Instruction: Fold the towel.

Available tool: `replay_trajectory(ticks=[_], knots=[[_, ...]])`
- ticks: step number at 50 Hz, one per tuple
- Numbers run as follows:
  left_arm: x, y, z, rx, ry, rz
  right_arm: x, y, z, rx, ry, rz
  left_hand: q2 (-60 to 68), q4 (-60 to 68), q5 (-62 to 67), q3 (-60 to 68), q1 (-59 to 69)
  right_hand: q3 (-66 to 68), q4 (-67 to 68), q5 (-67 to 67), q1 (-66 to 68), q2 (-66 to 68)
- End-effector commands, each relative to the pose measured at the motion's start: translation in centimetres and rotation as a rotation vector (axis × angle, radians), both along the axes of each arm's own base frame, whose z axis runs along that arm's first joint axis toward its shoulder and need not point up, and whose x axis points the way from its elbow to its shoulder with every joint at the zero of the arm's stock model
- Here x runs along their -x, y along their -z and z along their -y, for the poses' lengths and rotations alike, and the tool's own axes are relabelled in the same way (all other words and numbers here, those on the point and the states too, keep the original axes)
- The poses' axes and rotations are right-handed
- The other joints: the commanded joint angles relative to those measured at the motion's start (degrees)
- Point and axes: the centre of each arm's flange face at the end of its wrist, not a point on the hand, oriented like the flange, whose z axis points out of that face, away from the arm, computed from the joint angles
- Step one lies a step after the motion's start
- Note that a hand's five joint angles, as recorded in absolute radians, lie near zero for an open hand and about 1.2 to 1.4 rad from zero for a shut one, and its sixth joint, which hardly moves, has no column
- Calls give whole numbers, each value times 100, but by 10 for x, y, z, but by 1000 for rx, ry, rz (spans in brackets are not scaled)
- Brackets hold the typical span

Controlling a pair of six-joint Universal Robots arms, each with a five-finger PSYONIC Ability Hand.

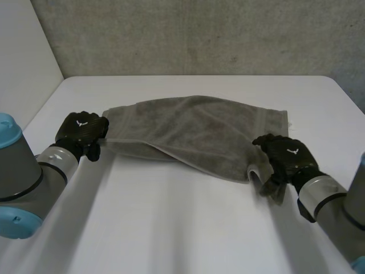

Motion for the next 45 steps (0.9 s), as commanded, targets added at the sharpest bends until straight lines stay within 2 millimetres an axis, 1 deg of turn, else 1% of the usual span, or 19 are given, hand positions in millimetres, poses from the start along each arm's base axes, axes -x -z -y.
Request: replay_trajectory(ticks=[1, 9, 17, 23, 25, 26, 27, 29, 30, 32, 33, 36, 37, 38, 40, 41, 43, 44, 45], knots=[[0, 0, 0, 1, 0, 0, -15, 19, 11, 35, -8, -30, -689, -728, -1472, -891, -255, -240, -310, -162, -218, -237], [0, 0, 1, 1, -1, 0, -24, 34, 20, 82, 7, -159, -689, -728, -1472, -891, -255, 12, -58, 91, 34, 15], [-1, 0, 1, 1, -4, 0, -16, 30, 30, 179, 98, -239, -689, -728, -1472, -891, -255, 802, 731, 880, 824, 804], [-7, -1, 6, 4, -24, 0, -9, 20, 22, 219, 84, -318, -689, -728, -1472, -891, -255, 1341, 1270, 1419, 1362, 1343], [-9, -2, 8, 7, -33, 0, -8, 20, 21, 223, 80, -329, -689, -728, -1472, -891, -255, 1796, 1726, 1874, 1818, 1799], [-9, -2, 8, 7, -34, 0, -5, 17, 22, 232, 85, -339, -689, -728, -1472, -891, -255, 2562, 2492, 2640, 2584, 2565], [-10, -2, 9, 7, -37, 0, -5, 17, 22, 232, 85, -339, -689, -728, -1472, -891, -255, 2570, 2500, 2648, 2592, 2572], [-10, -1, 9, 5, -38, 0, 6, 12, 29, 234, 111, -357, -689, -728, -1472, -891, -255, 4443, 4372, 4521, 4465, 4445], [-11, -2, 8, 7, -40, 0, 6, 12, 29, 234, 111, -357, -689, -728, -1472, -891, -255, 4454, 4384, 4532, 4476, 4456], [-11, -4, 8, 11, -40, -1, 11, 9, 30, 223, 83, -382, -689, -728, -1472, -891, -255, 6144, 6074, 6222, 6166, 6146], [-11, -6, 8, 19, -41, -3, 11, 9, 30, 223, 82, -382, -689, -728, -1472, -891, -255, 6153, 6082, 6231, 6175, 6155], [-12, -14, 6, 40, -40, -8, 15, -3, 30, 230, 41, -408, -689, -728, -1472, -891, -255, 6500, 6430, 6578, 6522, 6503], [-12, -14, 6, 40, -40, -8, 17, -13, 30, 246, 25, -417, -689, -728, -1472, -891, -255, 6500, 6430, 6578, 6522, 6503], [-12, -18, 5, 50, -40, -10, 17, -14, 30, 246, 25, -417, -689, -728, -1472, -891, -255, 6500, 6430, 6578, 6522, 6503], [-11, -24, 4, 68, -37, -14, 22, -38, 30, 288, -2, -437, -689, -728, -1472, -891, -255, 6500, 6430, 6578, 6522, 6503], [-12, -31, 2, 87, -37, -18, 22, -38, 30, 288, -2, -437, -689, -728, -1472, -891, -255, 6500, 6430, 6578, 6522, 6503], [-12, -39, 0, 108, -37, -23, 25, -68, 27, 351, -26, -450, -689, -728, -1472, -891, -255, 6500, 6430, 6578, 6522, 6503], [-13, -47, -2, 129, -37, -28, 25, -68, 27, 351, -26, -451, -689, -728, -1472, -891, -255, 6500, 6430, 6578, 6522, 6503], [-13, -47, -2, 130, -37, -28, 27, -84, 24, 374, -28, -456, -689, -728, -1472, -891, -255, 6500, 6430, 6578, 6522, 6503]])
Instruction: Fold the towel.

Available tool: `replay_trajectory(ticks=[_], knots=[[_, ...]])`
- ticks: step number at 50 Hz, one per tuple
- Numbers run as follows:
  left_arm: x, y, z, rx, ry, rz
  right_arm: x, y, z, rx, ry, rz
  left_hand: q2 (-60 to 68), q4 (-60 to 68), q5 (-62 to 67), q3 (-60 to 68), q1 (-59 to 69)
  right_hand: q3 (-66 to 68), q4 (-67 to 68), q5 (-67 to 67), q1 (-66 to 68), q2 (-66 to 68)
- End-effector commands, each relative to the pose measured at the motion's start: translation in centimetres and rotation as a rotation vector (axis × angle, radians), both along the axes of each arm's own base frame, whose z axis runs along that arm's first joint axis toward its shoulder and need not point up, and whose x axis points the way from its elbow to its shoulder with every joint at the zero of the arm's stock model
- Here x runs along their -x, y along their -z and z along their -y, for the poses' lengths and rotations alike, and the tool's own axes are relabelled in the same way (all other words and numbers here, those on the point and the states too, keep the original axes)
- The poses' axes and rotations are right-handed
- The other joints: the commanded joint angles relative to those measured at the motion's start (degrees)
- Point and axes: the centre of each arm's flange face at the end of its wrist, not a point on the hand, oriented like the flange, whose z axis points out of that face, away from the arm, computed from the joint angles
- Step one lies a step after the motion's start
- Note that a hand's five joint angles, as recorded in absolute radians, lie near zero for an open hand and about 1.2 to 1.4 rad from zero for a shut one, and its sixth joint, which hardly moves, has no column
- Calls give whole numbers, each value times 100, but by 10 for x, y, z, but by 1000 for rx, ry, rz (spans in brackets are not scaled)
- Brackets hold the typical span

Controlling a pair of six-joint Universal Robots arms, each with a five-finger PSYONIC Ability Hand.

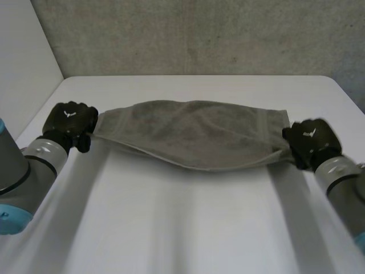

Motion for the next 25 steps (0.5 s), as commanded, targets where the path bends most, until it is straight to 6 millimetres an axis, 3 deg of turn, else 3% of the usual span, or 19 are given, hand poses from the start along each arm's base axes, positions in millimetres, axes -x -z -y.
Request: replay_trajectory(ticks=[1, 3, 4, 6, 11, 15, 17, 25], knots=[[-2, -36, -11, 97, 1, -18, 8, -62, -7, 100, -66, -42, -689, -728, -1472, -891, -255, 351, 321, 348, 486, 490], [-4, -46, -14, 120, 0, -23, 14, -90, -13, 125, -70, -50, -689, -728, -1472, -891, -255, 351, 321, 348, 486, 490], [-6, -56, -18, 144, -5, -27, 14, -90, -13, 125, -70, -50, -689, -728, -1472, -891, -255, 351, 321, 348, 486, 490], [-8, -67, -22, 172, -9, -31, 21, -122, -21, 173, -69, -46, -689, -728, -1472, -891, -255, 351, 321, 348, 486, 490], [-12, -80, -30, 198, -15, -29, 23, -149, -29, 188, -105, -41, -689, -728, -1472, -891, -255, 351, 321, 348, 486, 490], [-13, -76, -32, 164, -15, -18, 25, -149, -30, 144, -130, -67, -689, -728, -1472, -891, -255, 351, 321, 348, 486, 490], [-12, -71, -33, 140, -12, -12, 34, -131, -18, 69, -128, -135, -689, -728, -1472, -891, -255, 351, 321, 348, 486, 490], [-8, -31, -27, 5, 9, 85, 38, -89, 4, -64, -137, -254, -689, -728, -1472, -891, -255, 351, 321, 348, 486, 490]])
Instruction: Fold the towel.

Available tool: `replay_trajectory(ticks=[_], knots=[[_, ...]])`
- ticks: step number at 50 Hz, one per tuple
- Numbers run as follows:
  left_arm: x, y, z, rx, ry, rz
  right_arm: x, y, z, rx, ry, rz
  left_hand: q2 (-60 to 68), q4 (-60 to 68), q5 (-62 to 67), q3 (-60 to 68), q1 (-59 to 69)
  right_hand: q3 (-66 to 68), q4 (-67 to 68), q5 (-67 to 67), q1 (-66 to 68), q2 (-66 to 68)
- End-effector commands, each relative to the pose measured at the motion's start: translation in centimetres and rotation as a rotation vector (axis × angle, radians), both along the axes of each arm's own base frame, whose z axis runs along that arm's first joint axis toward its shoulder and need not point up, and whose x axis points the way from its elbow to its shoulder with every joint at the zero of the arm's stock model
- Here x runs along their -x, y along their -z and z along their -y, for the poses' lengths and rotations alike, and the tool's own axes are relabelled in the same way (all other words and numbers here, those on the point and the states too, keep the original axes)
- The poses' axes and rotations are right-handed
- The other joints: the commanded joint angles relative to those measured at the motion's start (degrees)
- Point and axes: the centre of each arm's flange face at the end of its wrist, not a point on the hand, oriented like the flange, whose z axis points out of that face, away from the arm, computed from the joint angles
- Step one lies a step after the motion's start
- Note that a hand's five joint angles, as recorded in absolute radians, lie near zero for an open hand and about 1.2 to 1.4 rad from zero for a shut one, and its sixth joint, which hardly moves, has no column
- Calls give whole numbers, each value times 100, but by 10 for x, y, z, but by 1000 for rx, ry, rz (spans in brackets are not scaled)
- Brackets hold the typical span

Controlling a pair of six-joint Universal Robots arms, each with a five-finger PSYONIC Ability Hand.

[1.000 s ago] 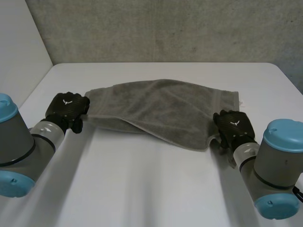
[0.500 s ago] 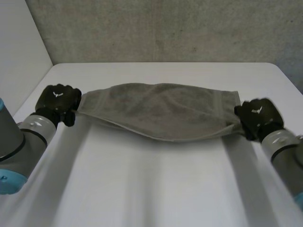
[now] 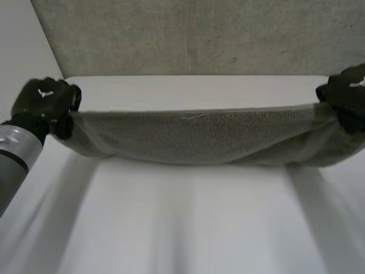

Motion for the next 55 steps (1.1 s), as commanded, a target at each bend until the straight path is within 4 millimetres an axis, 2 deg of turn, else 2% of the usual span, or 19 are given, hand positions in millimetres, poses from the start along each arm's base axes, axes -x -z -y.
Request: replay_trajectory(ticks=[1, 3, 5, 9, 11, 16, 19, 23, 26, 32, 34, 37, 39, 42, 51, 54, 55], knots=[[5, 39, 9, -116, 20, 112, 5, 41, 21, -120, 5, -118, -689, -728, -1472, -892, -255, 338, 321, 336, 459, 486], [7, 47, 13, -127, 27, 140, 6, 49, 26, -148, 11, -121, -689, -728, -1472, -892, -255, 338, 321, 336, 459, 486], [8, 53, 17, -137, 28, 164, 6, 66, 34, -202, 18, -131, -689, -728, -1472, -892, -255, 338, 321, 336, 459, 486], [11, 71, 25, -190, 39, 210, 7, 79, 39, -247, 29, -144, -689, -728, -1472, -892, -255, 338, 321, 336, 459, 486], [12, 73, 23, -204, 47, 215, 8, 84, 38, -266, 31, -152, -689, -728, -1472, -892, -255, 338, 321, 336, 459, 486], [11, 79, 13, -252, 61, 225, 3, 97, 15, -353, -19, -214, -689, -728, -1472, -892, -255, 338, 321, 336, 459, 486], [8, 73, 4, -263, 59, 226, 5, 97, 11, -360, -27, -237, -689, -728, -1472, -892, -255, 338, 321, 336, 459, 486], [4, 58, -7, -252, 54, 220, 7, 83, -4, -333, -52, -270, -689, -728, -1472, -892, -255, 338, 321, 336, 459, 486], [1, 37, -22, -199, 79, 196, 10, 70, -12, -311, -62, -254, -689, -728, -1472, -892, -255, 338, 321, 336, 459, 486], [-10, 17, -27, -130, 71, 171, 19, 47, -19, -249, -86, -182, -689, -728, -1472, -892, -255, 338, 321, 336, 459, 486], [-11, 1, -33, -79, 78, 156, 19, 39, -22, -223, -102, -168, -689, -728, -1472, -892, -255, 338, 321, 336, 459, 486], [-12, -7, -36, -54, 76, 150, 18, 25, -30, -187, -132, -142, -689, -728, -1472, -892, -255, 338, 321, 336, 459, 486], [-13, -23, -44, 3, 74, 139, 18, 18, -33, -164, -139, -138, -689, -728, -1472, -892, -255, 338, 321, 336, 459, 486], [-14, -34, -48, 45, 71, 130, 21, 7, -34, -120, -130, -134, -689, -728, -1472, -892, -255, 338, 321, 336, 459, 486], [-14, -42, -42, 70, 64, 128, 23, -12, -29, -56, -112, -117, -689, -728, -1472, -892, -255, 338, 321, 336, 459, 486], [-14, -36, -38, 48, 66, 130, 24, -8, -24, -76, -112, -104, -689, -728, -1472, -892, -255, 338, 321, 336, 459, 486], [-13, -27, -33, 13, 71, 133, 24, -8, -24, -76, -112, -104, -689, -728, -1472, -892, -255, 338, 321, 336, 459, 486]])
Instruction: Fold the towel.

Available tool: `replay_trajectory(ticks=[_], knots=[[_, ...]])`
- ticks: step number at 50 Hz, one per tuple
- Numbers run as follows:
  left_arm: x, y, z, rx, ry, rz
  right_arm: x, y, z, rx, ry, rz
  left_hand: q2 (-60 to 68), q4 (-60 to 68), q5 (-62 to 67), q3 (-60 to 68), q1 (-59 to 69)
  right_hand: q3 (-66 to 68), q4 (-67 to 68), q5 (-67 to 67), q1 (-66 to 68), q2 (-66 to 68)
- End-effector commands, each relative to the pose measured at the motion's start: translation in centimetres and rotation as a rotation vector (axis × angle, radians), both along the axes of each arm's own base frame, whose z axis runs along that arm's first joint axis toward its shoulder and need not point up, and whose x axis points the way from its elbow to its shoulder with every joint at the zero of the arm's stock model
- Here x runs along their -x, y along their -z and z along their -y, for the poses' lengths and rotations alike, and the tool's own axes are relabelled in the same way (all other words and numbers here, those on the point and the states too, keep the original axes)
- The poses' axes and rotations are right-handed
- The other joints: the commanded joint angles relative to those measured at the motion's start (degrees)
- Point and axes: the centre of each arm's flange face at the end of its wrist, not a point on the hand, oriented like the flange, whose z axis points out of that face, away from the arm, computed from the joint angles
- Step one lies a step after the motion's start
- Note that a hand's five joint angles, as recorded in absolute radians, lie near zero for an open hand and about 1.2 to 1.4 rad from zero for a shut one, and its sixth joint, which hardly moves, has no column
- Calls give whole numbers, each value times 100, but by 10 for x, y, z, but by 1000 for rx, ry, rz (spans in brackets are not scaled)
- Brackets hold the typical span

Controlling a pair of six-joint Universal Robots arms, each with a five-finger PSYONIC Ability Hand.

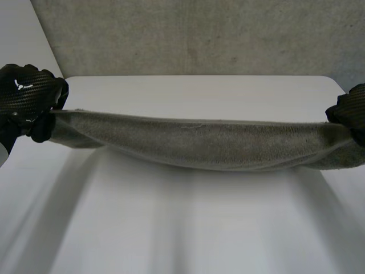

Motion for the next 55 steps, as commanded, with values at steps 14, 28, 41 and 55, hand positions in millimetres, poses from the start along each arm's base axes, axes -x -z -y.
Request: replay_trajectory(ticks=[14, 28, 41, 55], knots=[[39, 85, 73, -230, 87, 41, -19, 72, 66, -230, 4, -42, -743, -728, -1507, -894, -255, 338, 321, 227, 451, 449], [71, 146, 151, -248, 85, 63, -44, 131, 134, -95, 133, -83, -743, -728, -1507, -894, -255, 338, 321, 227, 451, 449], [89, 167, 171, -145, 38, 92, -70, 171, 156, -18, 148, -93, -743, -728, -1507, -894, -255, 338, 321, 227, 451, 449], [101, 165, 150, -130, 62, 166, -68, 170, 155, -13, 220, -114, -7637, -7623, -8402, -7788, -7149, -6662, -6679, -6773, -6549, -6551]])
